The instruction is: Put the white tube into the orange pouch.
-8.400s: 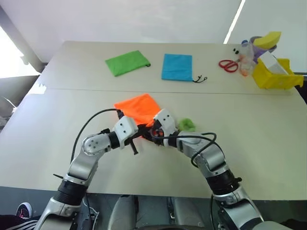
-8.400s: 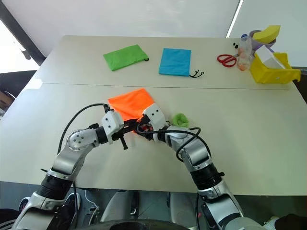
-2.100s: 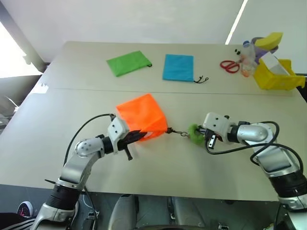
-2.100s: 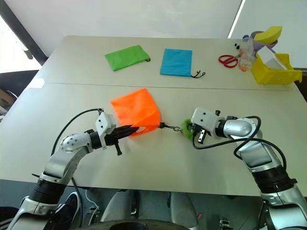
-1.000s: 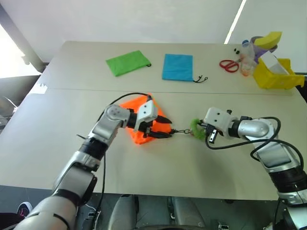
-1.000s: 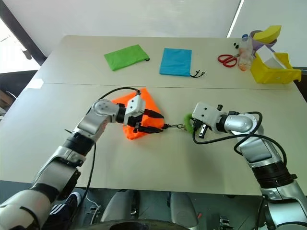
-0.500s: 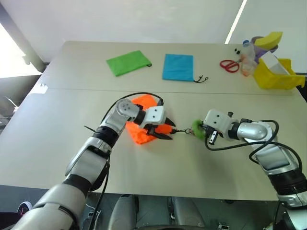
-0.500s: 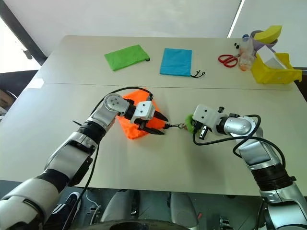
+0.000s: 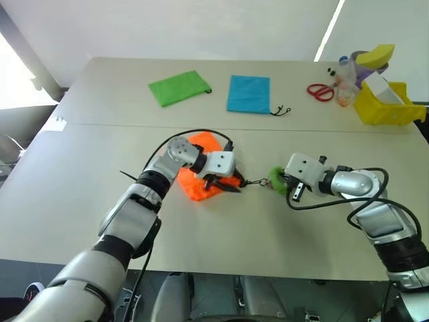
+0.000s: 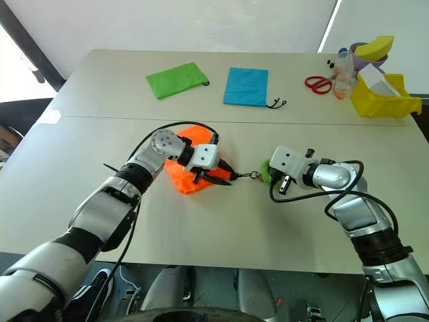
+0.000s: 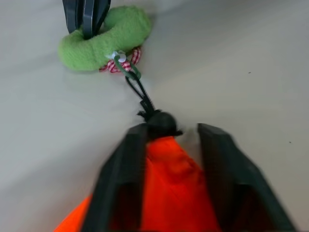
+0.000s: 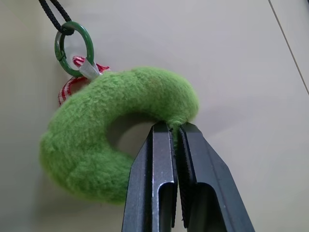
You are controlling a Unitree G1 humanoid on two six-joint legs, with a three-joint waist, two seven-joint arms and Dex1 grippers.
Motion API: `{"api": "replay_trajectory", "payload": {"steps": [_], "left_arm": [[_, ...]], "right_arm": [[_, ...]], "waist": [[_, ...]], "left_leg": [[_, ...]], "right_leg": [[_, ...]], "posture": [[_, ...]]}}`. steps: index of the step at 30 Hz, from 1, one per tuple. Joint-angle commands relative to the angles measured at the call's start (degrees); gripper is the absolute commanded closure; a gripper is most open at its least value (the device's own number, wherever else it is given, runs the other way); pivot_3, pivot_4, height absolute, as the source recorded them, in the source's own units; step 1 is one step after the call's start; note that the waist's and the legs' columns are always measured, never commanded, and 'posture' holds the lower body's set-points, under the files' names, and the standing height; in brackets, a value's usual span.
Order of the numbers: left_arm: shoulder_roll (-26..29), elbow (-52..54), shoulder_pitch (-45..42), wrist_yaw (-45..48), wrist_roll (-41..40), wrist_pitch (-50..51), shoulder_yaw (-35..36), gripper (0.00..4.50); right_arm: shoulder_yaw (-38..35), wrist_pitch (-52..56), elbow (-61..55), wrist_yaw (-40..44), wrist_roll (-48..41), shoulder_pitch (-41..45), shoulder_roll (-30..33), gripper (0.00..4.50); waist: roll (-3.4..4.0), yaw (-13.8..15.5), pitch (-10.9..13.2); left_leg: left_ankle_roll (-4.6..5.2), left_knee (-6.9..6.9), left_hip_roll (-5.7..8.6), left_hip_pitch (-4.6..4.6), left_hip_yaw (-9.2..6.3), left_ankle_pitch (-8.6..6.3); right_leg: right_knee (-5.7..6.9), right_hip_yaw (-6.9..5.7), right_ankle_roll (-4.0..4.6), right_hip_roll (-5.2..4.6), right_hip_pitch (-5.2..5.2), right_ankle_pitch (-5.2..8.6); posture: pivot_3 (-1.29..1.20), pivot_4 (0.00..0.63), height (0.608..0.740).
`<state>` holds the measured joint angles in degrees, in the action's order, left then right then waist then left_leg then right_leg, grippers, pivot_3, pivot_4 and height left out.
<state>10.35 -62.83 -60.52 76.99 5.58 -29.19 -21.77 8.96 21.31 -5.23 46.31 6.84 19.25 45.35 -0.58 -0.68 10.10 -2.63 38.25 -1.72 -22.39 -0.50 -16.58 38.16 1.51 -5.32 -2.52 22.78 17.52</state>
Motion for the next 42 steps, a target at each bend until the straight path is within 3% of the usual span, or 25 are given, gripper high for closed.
{"api": "replay_trajectory", "payload": {"steps": [1,9,15,19,21,23,28,33,37,42], "left_arm": [[-1.05,-0.52,-1.56,-1.47,-0.04,-0.92,1.69,4.45],[-1.42,-0.45,-0.97,0.22,-1.81,1.6,3.74,4.45],[-1.67,1.17,0.15,4.47,-6.97,12.89,8.84,4.45],[-1.22,3.12,1.63,3.02,-7.12,14.22,9.86,4.45],[-1.18,3.45,1.8,2.71,-7.56,15.98,10.6,3.91],[-0.78,4.23,2.28,5.38,-7.82,18.62,10.34,3.08],[-0.42,7.28,4.16,6.17,-8.08,20.34,10.14,0.54],[-0.44,8.54,4.07,5.11,-8.07,20.23,10.23,0.54],[-1.69,13.72,4.95,5.14,-7.64,27.22,8.07,0.54],[-1.14,16.3,5.6,3.1,-4.72,23.6,5.43,0.54]], "right_arm": [[0.3,-0.12,-0.17,-0.19,0.84,1.42,-0.32,4.5],[0.41,-0.46,0.09,0.02,1.09,2.07,-0.78,4.5],[0.62,-0.96,0.39,0.03,1.26,2.13,-0.89,4.5],[0.58,-1.13,0.26,0.03,1.22,1.92,-0.94,4.5],[0.74,-1.21,0.45,0.07,1.26,2.12,-1.08,4.5],[0.89,-1.35,0.7,0.03,1.34,2.4,-1.25,4.5],[0.88,-1.61,1.0,0.06,1.57,2.73,-1.66,4.5],[0.8,-1.55,0.78,0.14,1.58,2.68,-1.75,4.5],[0.78,-1.45,0.76,0.17,1.58,2.75,-1.76,4.5],[0.43,-2.58,2.45,-0.51,2.35,3.58,-1.23,4.5]], "waist": [[0.0,0.01,0.0],[0.0,-0.04,0.0],[0.0,-0.16,0.0],[0.0,-0.15,0.0],[0.0,-0.08,0.0],[0.0,-0.09,0.0],[0.0,-0.16,0.0],[0.0,-0.09,0.0],[0.0,-0.08,0.0],[0.0,-0.16,0.0]], "left_leg": [[0.0,0.0,0.0,0.0,0.0,0.0],[0.0,0.0,0.0,0.0,0.0,0.0],[0.0,0.01,0.0,0.0,0.0,0.0],[0.0,0.0,-0.01,0.0,-0.02,0.0],[0.0,0.01,-0.01,0.0,-0.02,0.0],[0.0,0.02,-0.01,0.0,-0.02,0.01],[0.0,0.03,-0.01,0.01,-0.02,0.01],[-0.01,0.04,-0.01,0.01,-0.03,0.02],[-0.01,0.04,0.0,0.01,-0.02,0.02],[-0.01,0.04,-0.01,0.02,-0.02,0.02]], "right_leg": [[0.0,0.0,-0.01,0.0,0.0,0.0],[0.0,0.0,-0.01,0.0,0.01,-0.01],[0.01,-0.01,-0.01,0.0,0.0,-0.01],[0.03,-0.01,-0.01,0.02,0.01,-0.01],[0.04,-0.01,-0.02,0.02,0.01,-0.01],[0.04,-0.01,-0.02,0.01,0.01,-0.01],[0.06,0.0,-0.02,0.02,0.0,-0.01],[0.1,0.0,-0.02,0.01,0.0,-0.02],[0.09,0.0,-0.02,0.0,0.0,-0.02],[0.1,0.0,-0.02,0.01,0.01,-0.02]], "posture": [[0.0,0.15,0.74],[0.0,0.15,0.74],[0.0,0.15,0.74],[0.0,0.15,0.74],[0.0,0.15,0.74],[0.0,0.15,0.74],[0.0,0.15,0.74],[0.0,0.15,0.74],[0.0,0.15,0.74],[0.0,0.15,0.74]]}}
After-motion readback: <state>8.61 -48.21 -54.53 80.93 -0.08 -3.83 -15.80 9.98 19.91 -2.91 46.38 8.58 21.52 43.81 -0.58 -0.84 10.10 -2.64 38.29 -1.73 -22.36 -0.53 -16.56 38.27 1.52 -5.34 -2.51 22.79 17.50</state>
